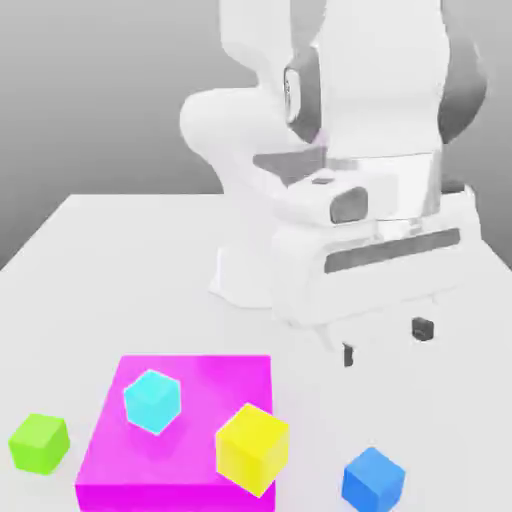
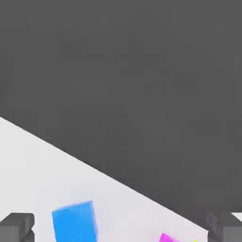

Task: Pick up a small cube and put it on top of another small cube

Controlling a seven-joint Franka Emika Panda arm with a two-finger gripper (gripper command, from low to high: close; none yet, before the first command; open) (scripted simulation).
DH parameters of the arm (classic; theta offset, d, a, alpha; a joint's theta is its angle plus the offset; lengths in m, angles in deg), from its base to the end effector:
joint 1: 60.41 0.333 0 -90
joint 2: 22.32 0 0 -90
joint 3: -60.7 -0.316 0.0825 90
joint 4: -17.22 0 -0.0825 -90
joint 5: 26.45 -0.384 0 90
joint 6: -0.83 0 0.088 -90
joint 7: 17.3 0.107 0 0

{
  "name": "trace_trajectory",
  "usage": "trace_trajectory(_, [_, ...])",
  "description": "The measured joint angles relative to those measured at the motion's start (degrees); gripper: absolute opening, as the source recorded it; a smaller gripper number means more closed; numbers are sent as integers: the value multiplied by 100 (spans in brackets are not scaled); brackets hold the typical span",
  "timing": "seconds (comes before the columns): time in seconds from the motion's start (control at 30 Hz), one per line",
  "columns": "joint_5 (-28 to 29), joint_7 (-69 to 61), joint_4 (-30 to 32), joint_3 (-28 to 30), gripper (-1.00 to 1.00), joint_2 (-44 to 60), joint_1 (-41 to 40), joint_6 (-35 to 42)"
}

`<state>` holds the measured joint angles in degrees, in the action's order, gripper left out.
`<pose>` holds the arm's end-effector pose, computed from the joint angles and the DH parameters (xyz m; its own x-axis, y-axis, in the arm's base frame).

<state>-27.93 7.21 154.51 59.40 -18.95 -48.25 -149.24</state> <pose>0.4985 0.1187 0.3077 0.9660 -0.2164 0.1412 -0.2061 -0.9749 -0.0839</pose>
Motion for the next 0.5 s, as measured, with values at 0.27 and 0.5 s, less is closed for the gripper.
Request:
trace_trajectory(0.27, [317, -287, 56, -55, 0, 1659, 174, -795])
trace_trajectory(0.5, [359, -264, -51, -16, -100, 2227, 211, -1232])
